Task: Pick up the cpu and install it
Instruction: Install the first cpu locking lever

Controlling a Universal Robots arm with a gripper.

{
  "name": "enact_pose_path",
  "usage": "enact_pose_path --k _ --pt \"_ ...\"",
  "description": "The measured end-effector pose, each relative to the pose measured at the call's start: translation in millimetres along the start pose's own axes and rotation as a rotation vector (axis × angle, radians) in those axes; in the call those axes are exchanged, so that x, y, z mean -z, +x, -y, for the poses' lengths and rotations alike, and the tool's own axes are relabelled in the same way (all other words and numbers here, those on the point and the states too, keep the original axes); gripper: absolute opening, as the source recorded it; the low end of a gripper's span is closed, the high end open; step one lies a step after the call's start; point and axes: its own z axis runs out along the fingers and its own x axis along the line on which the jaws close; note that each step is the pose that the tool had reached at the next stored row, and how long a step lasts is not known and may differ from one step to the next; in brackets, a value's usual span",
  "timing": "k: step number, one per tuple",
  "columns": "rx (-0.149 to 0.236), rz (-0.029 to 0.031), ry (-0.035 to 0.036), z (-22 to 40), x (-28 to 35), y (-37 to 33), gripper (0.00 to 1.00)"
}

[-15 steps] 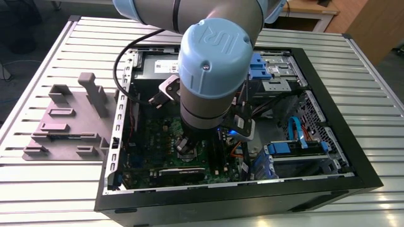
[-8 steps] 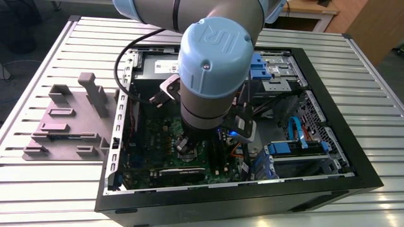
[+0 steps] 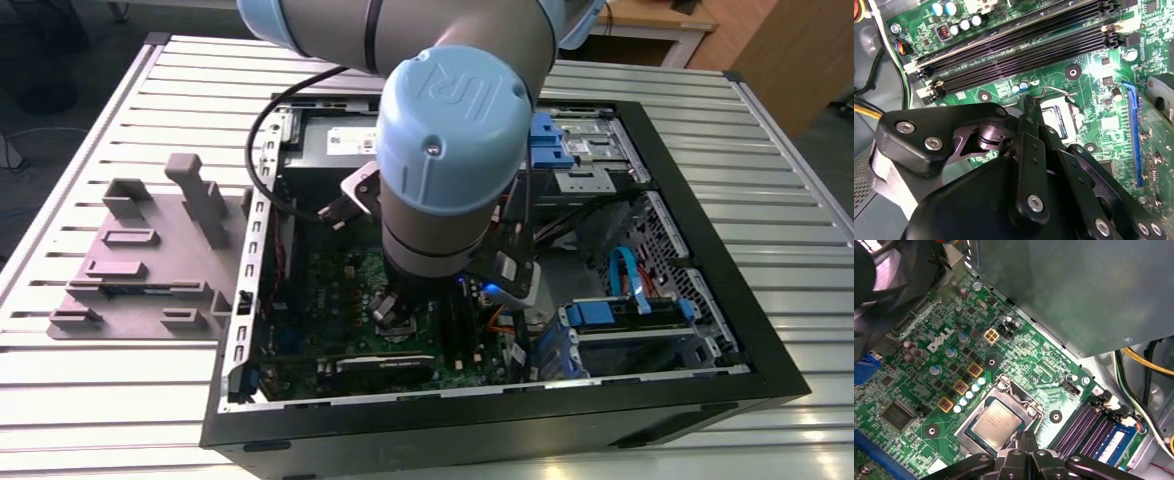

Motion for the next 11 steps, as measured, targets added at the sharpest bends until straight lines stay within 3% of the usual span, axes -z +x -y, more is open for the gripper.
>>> enact_pose_path --k 11 --pt "-0.006 0.0008 0.0010 2.7 -0.7 2.5 0.11"
